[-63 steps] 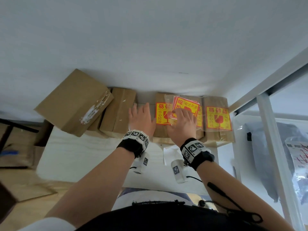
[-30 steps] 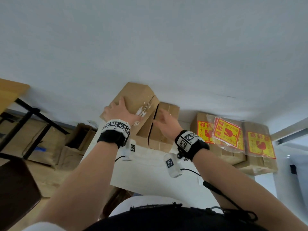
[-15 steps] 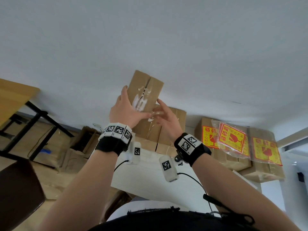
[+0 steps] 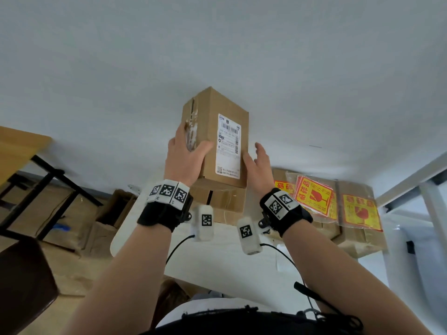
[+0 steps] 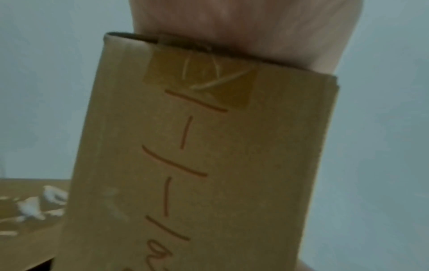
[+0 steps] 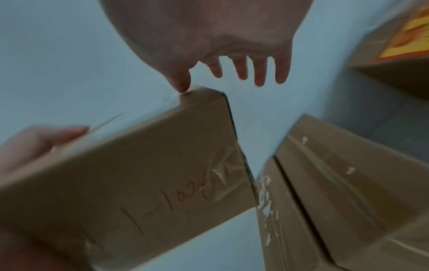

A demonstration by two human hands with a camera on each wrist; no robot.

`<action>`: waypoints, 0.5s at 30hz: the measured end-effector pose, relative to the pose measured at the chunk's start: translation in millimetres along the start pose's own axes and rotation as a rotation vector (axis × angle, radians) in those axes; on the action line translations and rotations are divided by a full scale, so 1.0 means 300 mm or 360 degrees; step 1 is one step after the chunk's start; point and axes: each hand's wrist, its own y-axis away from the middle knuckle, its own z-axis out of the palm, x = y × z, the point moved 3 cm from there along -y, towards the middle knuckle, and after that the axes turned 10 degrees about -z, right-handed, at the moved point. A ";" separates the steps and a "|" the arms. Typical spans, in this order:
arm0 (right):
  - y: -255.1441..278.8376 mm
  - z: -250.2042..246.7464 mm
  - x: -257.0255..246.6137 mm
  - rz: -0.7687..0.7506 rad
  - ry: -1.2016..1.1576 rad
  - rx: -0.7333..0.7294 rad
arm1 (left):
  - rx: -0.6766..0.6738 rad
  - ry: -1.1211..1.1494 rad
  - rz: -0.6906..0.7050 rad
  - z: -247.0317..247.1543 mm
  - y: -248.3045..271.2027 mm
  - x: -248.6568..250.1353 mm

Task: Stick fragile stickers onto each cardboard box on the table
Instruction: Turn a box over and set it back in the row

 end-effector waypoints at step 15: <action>0.142 -0.251 0.116 -0.0103 0.0113 0.0186 | -0.0493 0.0200 -0.0198 0.294 0.145 -0.058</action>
